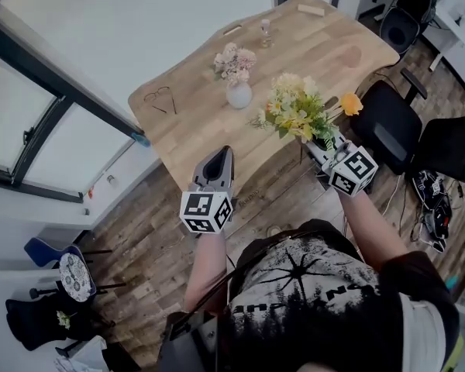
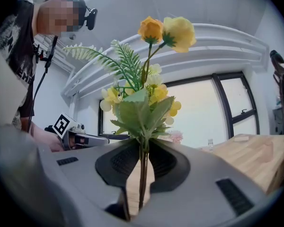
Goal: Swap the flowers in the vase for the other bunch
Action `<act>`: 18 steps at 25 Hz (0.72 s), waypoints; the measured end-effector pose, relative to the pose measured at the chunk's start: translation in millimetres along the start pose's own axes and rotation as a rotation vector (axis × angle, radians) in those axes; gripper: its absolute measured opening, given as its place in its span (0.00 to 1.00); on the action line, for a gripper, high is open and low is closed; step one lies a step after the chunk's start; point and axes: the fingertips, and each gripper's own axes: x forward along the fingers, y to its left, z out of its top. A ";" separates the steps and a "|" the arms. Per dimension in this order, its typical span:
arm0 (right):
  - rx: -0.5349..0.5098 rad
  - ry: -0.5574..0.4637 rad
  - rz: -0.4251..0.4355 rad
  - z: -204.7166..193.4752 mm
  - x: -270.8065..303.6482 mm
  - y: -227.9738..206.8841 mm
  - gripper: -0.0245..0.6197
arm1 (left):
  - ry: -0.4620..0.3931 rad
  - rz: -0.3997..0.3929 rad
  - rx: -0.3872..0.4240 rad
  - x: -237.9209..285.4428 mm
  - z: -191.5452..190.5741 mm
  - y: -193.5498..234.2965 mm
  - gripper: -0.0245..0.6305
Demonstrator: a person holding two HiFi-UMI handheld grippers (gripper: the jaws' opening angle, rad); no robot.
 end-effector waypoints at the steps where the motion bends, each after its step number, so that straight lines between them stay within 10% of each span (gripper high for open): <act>1: -0.002 0.002 -0.005 0.0 2.2 -3.4 0.14 | 0.001 -0.006 -0.003 4.5 -0.4 2.0 0.06; 18: 0.006 -0.001 0.001 1.5 53.1 -72.7 0.14 | -0.004 0.026 -0.009 76.0 13.6 44.4 0.06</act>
